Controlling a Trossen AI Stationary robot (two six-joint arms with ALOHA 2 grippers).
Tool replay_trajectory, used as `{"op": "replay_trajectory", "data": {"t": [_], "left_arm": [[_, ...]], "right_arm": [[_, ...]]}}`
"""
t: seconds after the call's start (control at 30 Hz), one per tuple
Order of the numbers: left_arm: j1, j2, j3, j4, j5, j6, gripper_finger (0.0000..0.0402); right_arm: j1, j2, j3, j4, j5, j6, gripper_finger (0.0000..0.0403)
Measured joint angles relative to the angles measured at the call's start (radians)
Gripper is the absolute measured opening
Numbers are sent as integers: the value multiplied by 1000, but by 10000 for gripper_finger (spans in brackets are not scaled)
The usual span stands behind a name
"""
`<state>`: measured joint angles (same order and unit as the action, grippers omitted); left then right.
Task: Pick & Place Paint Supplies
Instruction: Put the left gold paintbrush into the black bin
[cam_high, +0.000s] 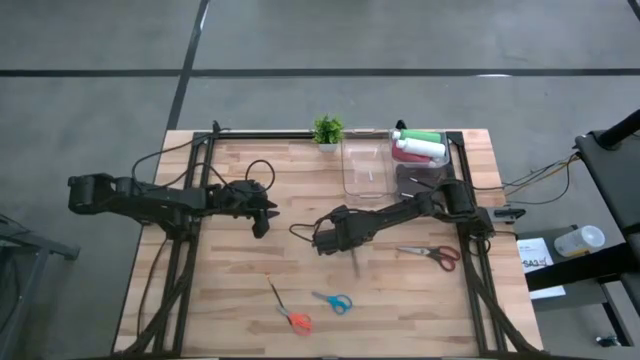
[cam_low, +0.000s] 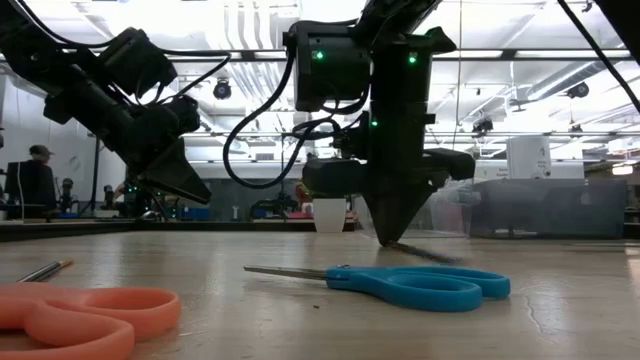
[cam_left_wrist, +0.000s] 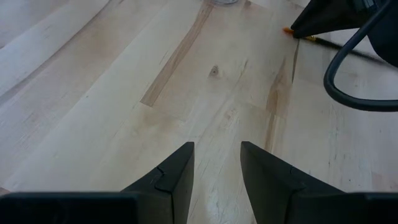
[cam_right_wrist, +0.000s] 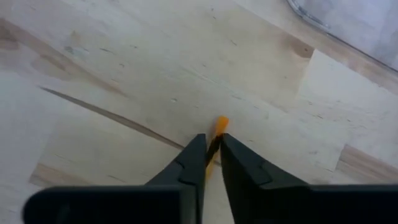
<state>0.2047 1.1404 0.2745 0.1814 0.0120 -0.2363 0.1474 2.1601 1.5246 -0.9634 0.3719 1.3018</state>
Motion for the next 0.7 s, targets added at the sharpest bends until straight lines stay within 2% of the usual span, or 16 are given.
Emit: {"op": "replay_trajectory", "data": {"t": [0.2,0.7], "left_arm": [[0,0,0,0,0,0,138],[0,0,0,0,0,0,139]], "right_arm": [[0,0,-1,-2,-4,-1,11],[-1,-13,-4,-3,-25,-7,9]]}}
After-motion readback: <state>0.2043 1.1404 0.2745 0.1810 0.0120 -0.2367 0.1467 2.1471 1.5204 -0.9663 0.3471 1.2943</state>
